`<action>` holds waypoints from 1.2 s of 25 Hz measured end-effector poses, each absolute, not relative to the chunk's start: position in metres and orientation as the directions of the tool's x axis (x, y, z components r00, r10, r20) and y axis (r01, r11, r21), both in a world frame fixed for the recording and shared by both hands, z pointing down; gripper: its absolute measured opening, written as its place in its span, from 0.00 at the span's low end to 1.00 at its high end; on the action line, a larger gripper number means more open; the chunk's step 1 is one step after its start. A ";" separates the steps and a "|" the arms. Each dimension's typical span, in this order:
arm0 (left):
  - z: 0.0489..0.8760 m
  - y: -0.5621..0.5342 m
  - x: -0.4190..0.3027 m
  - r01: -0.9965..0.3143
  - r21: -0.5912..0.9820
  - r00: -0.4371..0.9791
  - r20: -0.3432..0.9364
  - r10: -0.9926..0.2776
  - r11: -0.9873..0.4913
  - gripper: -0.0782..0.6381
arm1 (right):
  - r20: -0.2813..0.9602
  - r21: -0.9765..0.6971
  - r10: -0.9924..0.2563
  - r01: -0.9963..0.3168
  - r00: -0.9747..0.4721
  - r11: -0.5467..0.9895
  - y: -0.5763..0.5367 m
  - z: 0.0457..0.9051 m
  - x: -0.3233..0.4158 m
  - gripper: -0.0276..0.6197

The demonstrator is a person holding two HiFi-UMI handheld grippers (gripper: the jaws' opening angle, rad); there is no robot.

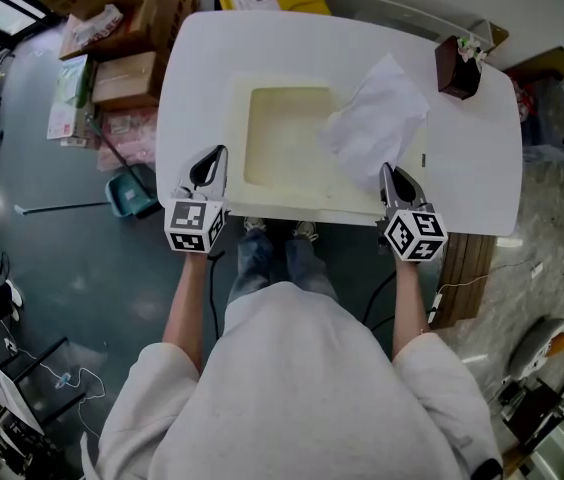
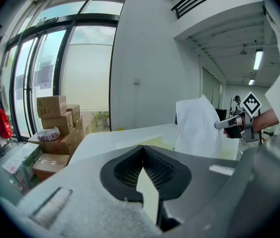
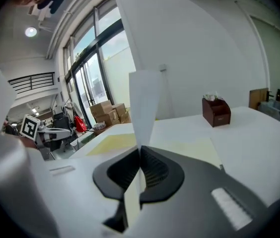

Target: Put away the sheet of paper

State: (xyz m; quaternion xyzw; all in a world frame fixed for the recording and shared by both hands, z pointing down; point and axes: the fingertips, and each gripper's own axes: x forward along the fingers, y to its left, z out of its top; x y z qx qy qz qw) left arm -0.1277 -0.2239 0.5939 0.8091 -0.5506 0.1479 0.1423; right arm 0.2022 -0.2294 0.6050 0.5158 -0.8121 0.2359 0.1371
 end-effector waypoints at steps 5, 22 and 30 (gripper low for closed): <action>0.593 -0.225 -0.125 -0.933 0.069 0.352 0.393 -0.850 -0.354 0.12 | 0.541 -0.318 -0.739 -0.911 -0.401 0.261 -0.237 0.640 0.227 0.05; 0.592 -0.218 -0.134 -0.940 0.063 0.331 0.399 -0.855 -0.334 0.12 | 0.771 -0.312 -0.472 -0.899 -0.428 0.307 -0.244 0.726 0.261 0.05; 0.594 -0.215 -0.138 -0.945 0.065 0.319 0.406 -0.856 -0.322 0.12 | 0.862 -0.228 -0.324 -0.869 -0.389 0.439 -0.241 0.742 0.279 0.05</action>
